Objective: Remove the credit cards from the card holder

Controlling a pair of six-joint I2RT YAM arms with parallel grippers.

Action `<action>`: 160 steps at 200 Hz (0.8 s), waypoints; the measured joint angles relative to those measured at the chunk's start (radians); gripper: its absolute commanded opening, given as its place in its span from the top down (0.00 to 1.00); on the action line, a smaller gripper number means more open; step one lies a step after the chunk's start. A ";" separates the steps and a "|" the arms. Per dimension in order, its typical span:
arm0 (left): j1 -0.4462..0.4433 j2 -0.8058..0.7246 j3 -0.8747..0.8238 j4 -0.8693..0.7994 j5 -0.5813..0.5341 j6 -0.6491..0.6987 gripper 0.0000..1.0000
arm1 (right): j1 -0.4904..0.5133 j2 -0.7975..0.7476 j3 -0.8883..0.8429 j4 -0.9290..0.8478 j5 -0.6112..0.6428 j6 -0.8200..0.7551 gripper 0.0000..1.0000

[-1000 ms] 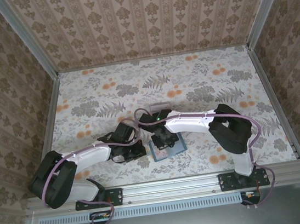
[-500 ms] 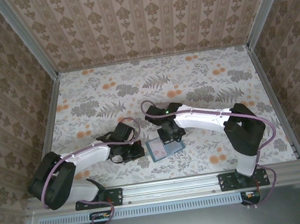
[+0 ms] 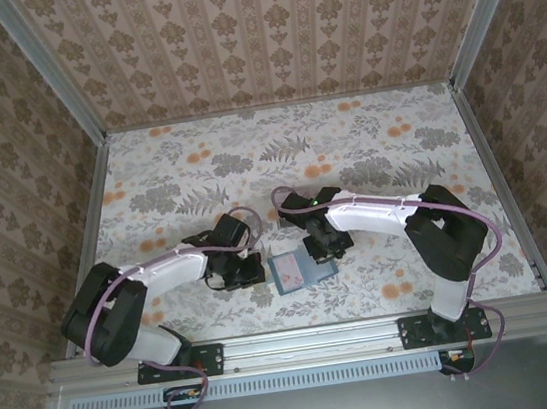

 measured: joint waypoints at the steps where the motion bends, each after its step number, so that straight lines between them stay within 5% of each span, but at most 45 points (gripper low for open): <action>1: 0.000 0.002 0.002 -0.002 0.000 0.002 0.95 | 0.000 0.000 0.000 0.000 0.000 0.001 0.78; 80: -0.011 0.002 0.092 -0.123 -0.077 0.040 0.81 | -0.005 -0.135 0.002 -0.006 0.010 0.000 0.72; 160: -0.116 0.026 0.212 -0.062 -0.071 -0.033 0.90 | -0.037 -0.187 -0.031 0.122 -0.182 0.020 0.74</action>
